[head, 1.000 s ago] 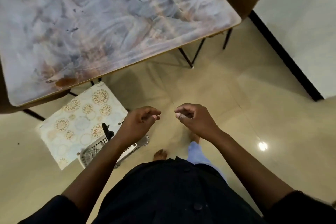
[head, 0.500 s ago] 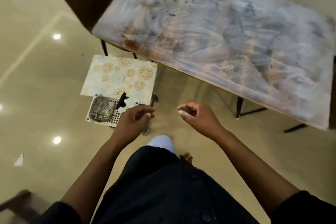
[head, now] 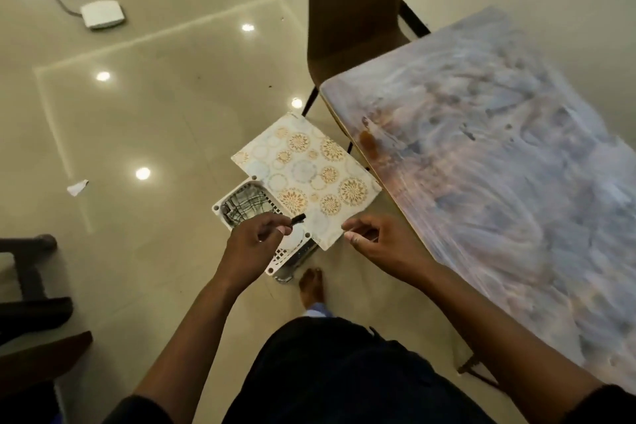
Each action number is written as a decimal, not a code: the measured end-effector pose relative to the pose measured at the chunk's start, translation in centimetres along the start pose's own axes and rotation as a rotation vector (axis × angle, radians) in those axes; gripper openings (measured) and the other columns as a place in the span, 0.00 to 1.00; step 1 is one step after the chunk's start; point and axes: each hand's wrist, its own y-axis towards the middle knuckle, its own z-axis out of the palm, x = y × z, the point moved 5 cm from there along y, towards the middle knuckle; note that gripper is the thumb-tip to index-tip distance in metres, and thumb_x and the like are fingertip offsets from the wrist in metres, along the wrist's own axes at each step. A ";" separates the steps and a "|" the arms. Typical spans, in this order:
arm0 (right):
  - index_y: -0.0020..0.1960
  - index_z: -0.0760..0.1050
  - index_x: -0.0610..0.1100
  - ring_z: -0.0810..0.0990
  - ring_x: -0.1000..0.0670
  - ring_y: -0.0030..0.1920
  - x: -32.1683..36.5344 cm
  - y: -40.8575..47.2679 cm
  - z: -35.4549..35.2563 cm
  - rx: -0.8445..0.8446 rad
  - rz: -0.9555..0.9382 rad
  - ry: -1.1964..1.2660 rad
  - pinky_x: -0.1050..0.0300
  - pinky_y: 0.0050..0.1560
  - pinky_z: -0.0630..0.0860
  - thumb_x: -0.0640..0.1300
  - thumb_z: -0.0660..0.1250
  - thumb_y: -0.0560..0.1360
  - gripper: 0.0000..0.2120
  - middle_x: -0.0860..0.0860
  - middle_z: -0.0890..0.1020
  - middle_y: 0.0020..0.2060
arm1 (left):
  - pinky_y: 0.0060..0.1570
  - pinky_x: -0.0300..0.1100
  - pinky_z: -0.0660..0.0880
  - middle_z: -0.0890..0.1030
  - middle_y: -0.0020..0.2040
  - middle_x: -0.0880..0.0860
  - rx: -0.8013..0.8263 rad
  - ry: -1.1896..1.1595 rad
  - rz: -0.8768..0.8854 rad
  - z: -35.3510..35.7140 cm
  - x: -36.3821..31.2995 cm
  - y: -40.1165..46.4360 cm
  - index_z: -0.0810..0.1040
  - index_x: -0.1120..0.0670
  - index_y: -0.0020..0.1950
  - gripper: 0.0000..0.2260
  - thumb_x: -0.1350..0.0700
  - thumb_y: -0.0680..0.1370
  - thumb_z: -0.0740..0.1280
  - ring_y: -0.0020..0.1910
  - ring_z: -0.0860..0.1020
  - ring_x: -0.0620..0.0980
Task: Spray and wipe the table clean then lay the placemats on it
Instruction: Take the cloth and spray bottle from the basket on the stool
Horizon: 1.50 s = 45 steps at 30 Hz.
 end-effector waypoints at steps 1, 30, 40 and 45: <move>0.57 0.83 0.51 0.83 0.60 0.47 0.7 1.8 -0.1 0.022 -0.026 -0.010 0.55 0.52 0.82 0.50 0.70 0.79 0.08 0.56 0.85 0.48 | 0.56 0.47 0.81 0.89 0.48 0.41 -0.024 -0.009 -0.012 -0.5 0.3 0.6 0.86 0.46 0.57 0.10 0.60 0.83 0.68 0.53 0.85 0.40; 0.57 0.79 0.47 0.78 0.44 0.56 -6.2 35.4 26.0 0.615 -0.668 -0.791 0.49 0.47 0.79 0.46 0.74 0.73 0.14 0.47 0.77 0.60 | 0.52 0.48 0.78 0.87 0.56 0.49 -0.513 0.289 -0.675 1.1 24.5 18.5 0.85 0.47 0.59 0.11 0.45 0.80 0.70 0.56 0.84 0.57; 0.58 0.78 0.46 0.80 0.41 0.48 -7.5 35.6 27.4 0.489 -0.885 -0.843 0.54 0.35 0.69 0.40 0.73 0.72 0.15 0.42 0.78 0.54 | 0.46 0.45 0.76 0.87 0.50 0.51 -0.567 0.322 -0.850 1.6 26.2 19.4 0.86 0.47 0.48 0.05 0.48 0.75 0.74 0.52 0.85 0.59; 0.52 0.83 0.46 0.81 0.42 0.47 -6.2 35.2 27.0 0.414 -0.923 -0.730 0.55 0.36 0.70 0.42 0.72 0.74 0.07 0.45 0.79 0.48 | 0.41 0.43 0.72 0.87 0.46 0.50 -0.662 0.234 -0.871 1.0 26.1 17.4 0.85 0.49 0.44 0.05 0.49 0.76 0.72 0.48 0.85 0.57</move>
